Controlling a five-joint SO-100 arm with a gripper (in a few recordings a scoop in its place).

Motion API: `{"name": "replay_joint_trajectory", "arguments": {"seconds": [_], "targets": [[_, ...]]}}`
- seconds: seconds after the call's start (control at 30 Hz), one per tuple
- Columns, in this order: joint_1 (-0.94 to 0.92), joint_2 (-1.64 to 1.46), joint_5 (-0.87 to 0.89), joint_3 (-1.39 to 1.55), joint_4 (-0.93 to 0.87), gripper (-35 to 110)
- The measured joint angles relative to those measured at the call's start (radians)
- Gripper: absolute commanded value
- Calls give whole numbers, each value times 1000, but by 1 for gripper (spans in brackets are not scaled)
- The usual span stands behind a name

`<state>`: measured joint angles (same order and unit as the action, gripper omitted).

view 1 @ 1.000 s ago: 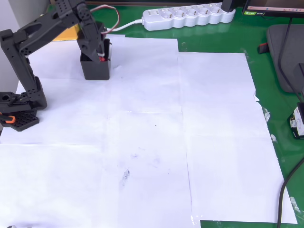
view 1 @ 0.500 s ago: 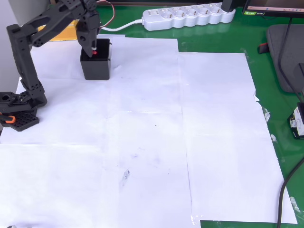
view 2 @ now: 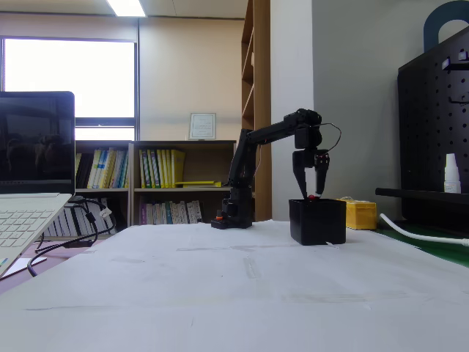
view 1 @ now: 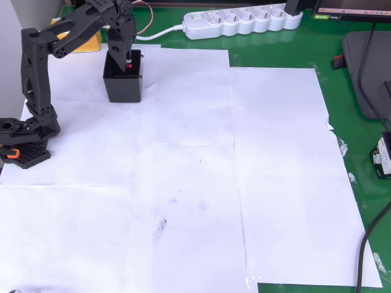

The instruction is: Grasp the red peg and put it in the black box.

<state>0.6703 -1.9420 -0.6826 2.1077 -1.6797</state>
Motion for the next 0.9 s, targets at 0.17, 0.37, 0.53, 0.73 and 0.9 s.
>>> {"name": "replay_joint_trajectory", "arguments": {"seconds": [0.17, 0.37, 0.53, 0.73, 0.9], "targets": [[17, 0, 0, 0, 0, 4], [20, 0, 15, 9, 0, 21], [20, 0, 15, 18, -9, 28], [20, 0, 15, 26, -18, 25], [20, 0, 15, 29, -31, 3]]}}
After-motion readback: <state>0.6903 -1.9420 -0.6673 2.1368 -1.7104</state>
